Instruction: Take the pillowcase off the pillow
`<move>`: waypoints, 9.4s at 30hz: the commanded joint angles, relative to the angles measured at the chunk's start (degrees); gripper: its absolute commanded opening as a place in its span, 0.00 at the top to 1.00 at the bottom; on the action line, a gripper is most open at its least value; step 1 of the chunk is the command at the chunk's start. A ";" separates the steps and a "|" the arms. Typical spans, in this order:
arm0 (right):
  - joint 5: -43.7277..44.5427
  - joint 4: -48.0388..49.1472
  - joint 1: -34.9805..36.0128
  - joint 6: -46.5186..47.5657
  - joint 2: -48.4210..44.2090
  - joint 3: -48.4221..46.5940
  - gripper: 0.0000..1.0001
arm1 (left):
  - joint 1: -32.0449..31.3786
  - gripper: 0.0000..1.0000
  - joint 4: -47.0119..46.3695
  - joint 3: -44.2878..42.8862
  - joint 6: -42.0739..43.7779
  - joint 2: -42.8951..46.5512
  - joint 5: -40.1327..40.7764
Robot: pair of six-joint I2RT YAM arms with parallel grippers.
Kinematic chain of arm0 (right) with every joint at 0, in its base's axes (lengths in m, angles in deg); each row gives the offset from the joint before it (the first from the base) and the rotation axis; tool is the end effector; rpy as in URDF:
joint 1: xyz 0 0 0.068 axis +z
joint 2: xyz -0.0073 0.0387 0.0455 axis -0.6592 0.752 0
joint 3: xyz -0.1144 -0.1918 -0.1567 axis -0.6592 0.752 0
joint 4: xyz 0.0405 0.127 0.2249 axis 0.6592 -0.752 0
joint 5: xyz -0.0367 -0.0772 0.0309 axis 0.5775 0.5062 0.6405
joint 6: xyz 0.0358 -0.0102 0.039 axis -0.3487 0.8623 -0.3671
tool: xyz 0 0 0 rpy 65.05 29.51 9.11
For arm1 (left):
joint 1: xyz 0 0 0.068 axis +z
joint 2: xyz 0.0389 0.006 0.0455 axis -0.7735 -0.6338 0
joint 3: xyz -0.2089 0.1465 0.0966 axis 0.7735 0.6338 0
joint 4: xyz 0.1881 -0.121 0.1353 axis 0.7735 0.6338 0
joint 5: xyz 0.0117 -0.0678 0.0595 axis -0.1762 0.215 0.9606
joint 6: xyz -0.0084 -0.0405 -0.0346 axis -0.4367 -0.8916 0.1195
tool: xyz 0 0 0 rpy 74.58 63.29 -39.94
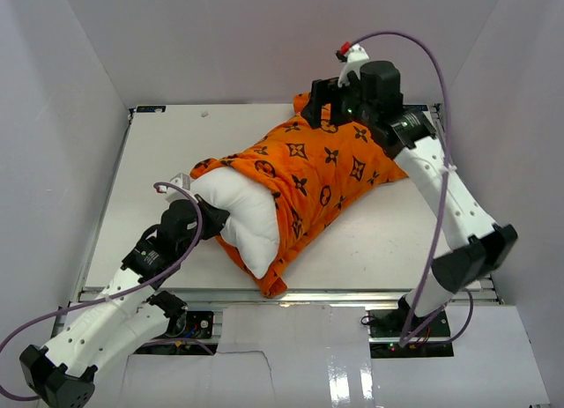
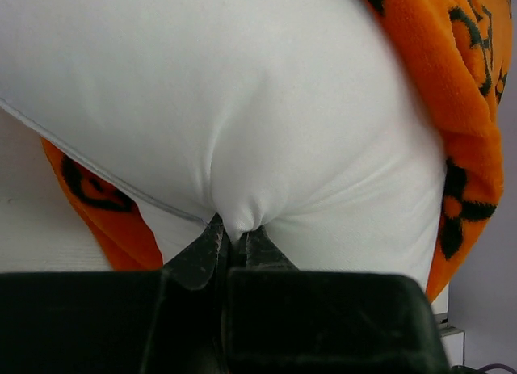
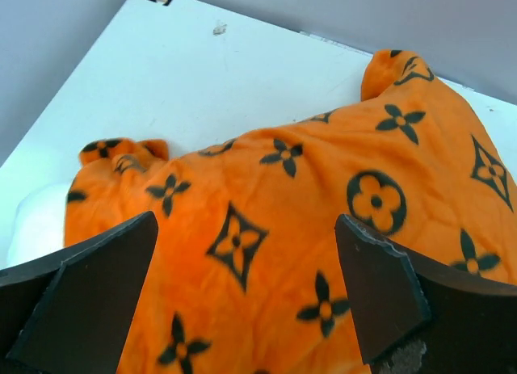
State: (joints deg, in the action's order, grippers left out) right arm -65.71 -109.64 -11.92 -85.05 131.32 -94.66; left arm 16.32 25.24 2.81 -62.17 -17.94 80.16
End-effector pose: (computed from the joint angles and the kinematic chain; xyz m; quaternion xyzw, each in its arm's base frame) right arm 0.3243 0.1852 0.4577 -0.1593 0.7848 0.2272 0.5541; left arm 0.1350 -0.0806 0.2783 -0.1910 0.8385 -0.2499 0.4449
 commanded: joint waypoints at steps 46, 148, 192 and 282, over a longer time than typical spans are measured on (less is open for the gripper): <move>39.96 31.50 20.39 -18.57 -45.34 83.05 0.92 | -0.28 1.00 2.26 -21.61 5.22 -7.01 -21.05; -5.81 8.42 -9.81 -3.61 -5.23 9.68 0.07 | -0.28 1.00 12.73 -4.24 1.72 22.17 1.78; -16.75 28.42 3.02 -2.57 -42.62 73.03 0.08 | -0.28 1.00 2.00 -9.77 4.18 5.03 -5.68; 18.14 1.61 -3.21 14.14 23.56 -8.78 0.92 | -0.28 1.00 13.41 -22.57 10.24 14.09 -11.85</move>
State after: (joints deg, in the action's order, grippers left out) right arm -61.34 -108.61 -7.98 -69.10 152.31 -98.47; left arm 15.82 37.57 -10.07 -52.81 -5.54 63.83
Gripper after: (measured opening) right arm 0.114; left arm 0.093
